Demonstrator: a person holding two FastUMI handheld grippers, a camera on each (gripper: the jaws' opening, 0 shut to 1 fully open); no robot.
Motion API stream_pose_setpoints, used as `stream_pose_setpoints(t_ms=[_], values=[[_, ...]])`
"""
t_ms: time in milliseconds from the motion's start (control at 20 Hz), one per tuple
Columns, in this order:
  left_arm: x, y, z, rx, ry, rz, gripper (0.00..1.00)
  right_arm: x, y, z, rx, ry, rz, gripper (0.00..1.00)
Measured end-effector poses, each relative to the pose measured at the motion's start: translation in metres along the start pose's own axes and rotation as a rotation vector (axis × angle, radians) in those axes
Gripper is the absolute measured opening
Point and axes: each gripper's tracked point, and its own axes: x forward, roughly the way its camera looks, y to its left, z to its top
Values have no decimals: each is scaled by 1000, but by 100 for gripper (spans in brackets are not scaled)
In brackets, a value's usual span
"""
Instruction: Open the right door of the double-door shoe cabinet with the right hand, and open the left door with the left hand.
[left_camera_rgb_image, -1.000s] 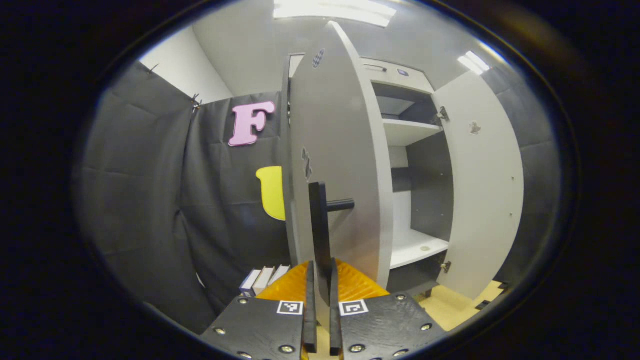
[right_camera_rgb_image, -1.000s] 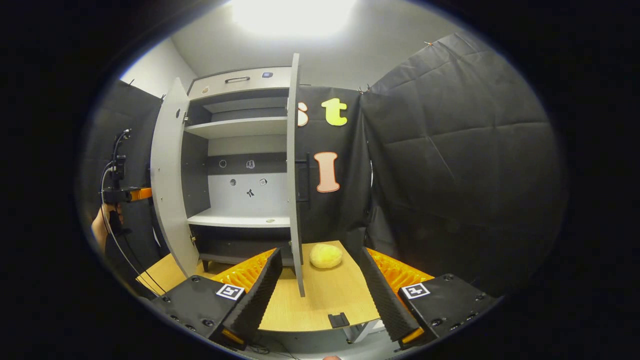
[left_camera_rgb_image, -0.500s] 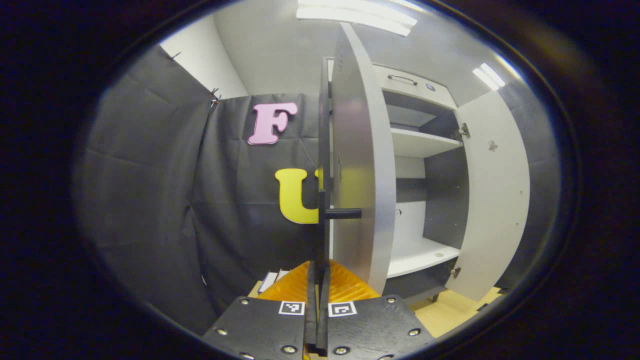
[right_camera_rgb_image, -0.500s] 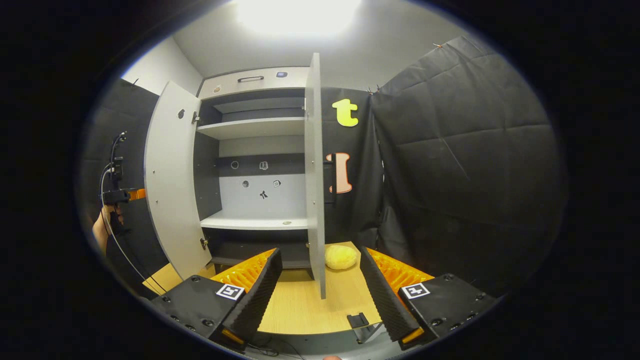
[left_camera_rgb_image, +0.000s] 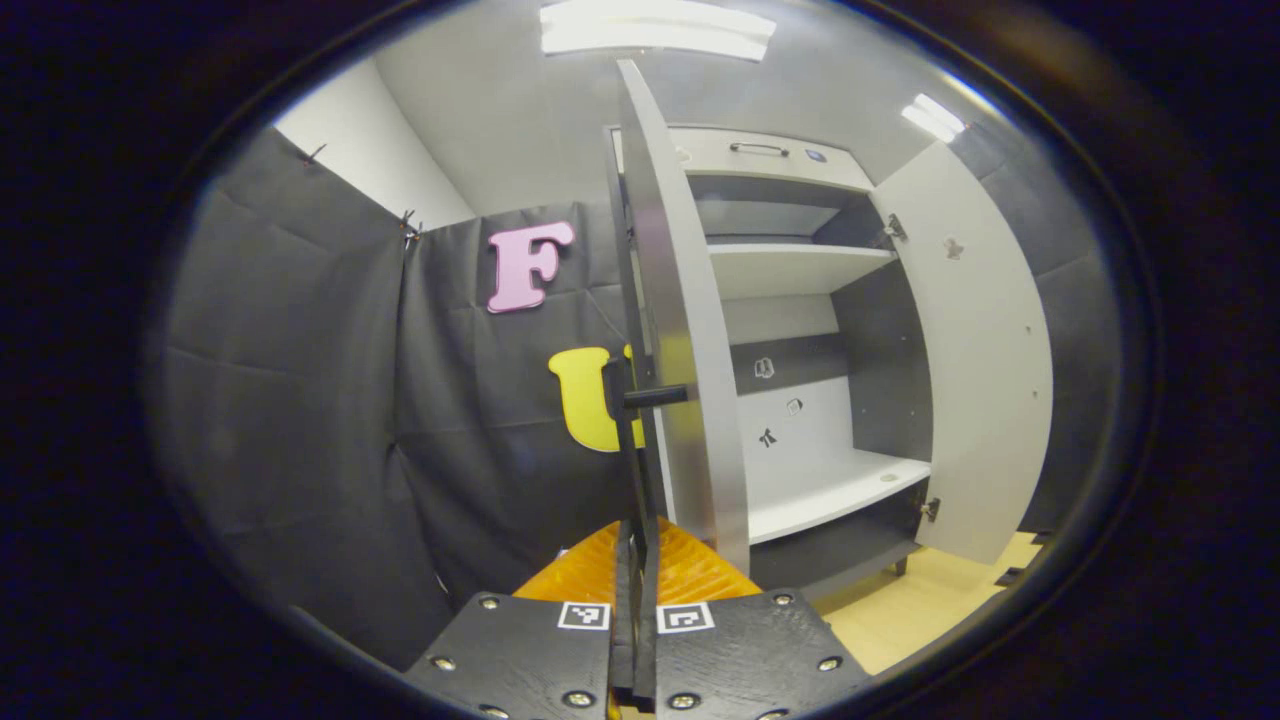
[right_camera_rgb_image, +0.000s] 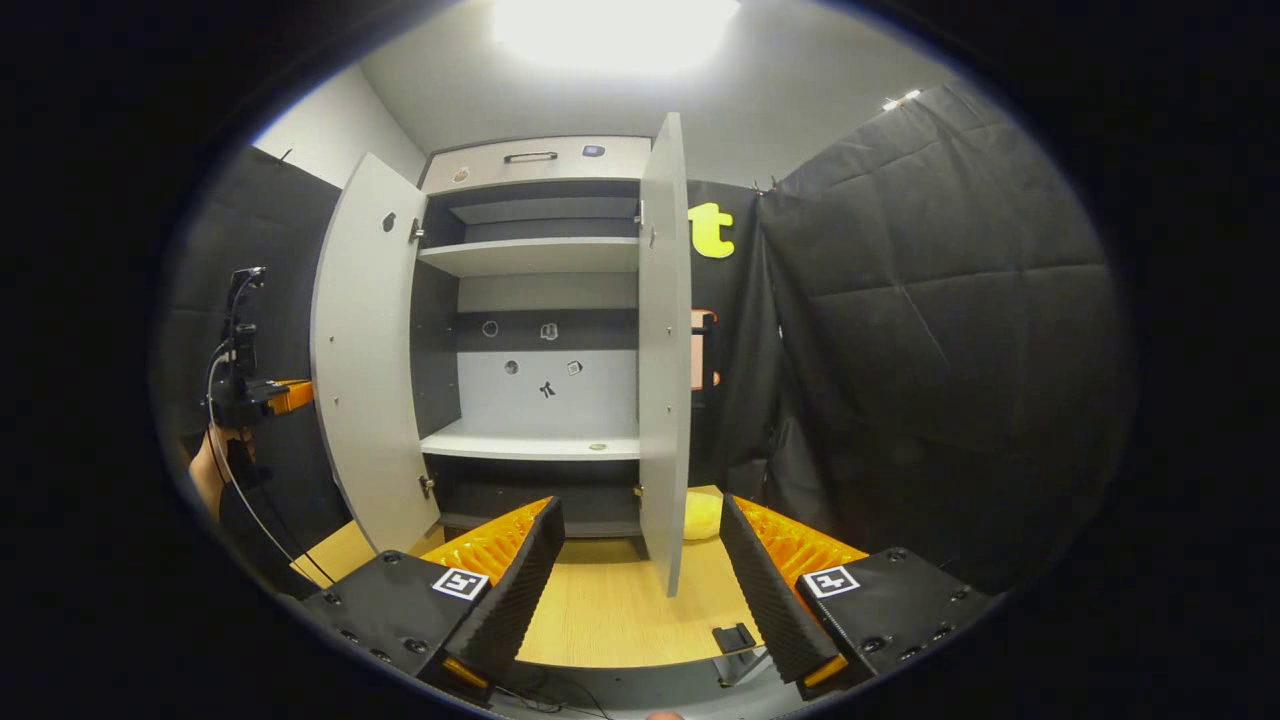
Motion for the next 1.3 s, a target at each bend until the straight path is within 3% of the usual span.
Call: stream_pose_setpoints(t_ms=[50,100,300,400,500,550,750,800,850,900,1050,1300], values=[[-8,-2,2,-7,0,2,2,1,1,3,-2,-5,10,94],[-18,-4,4,-14,-1,5,2,1,1,5,-1,-13,23,98],[-60,-18,17,-21,-6,44,2,6,-6,10,4,-24,80,94],[-83,-28,22,-14,-11,59,0,6,-14,12,1,-26,98,98],[-108,-34,23,1,-2,90,2,6,-21,14,6,-34,123,94],[-118,-38,23,3,1,100,2,6,-24,15,6,-40,135,98],[-155,-53,22,4,10,136,2,7,-35,16,4,-62,156,94],[-163,-54,22,1,15,147,2,7,-38,15,9,-62,162,98],[-171,-56,20,-2,18,157,2,7,-40,14,13,-63,166,94],[-179,-59,17,-4,22,161,2,7,-43,12,17,-64,167,98],[-195,-64,11,9,25,176,0,7,-48,6,22,-63,165,98],[-214,-77,3,14,28,179,8,6,-53,-2,12,-52,165,98]])
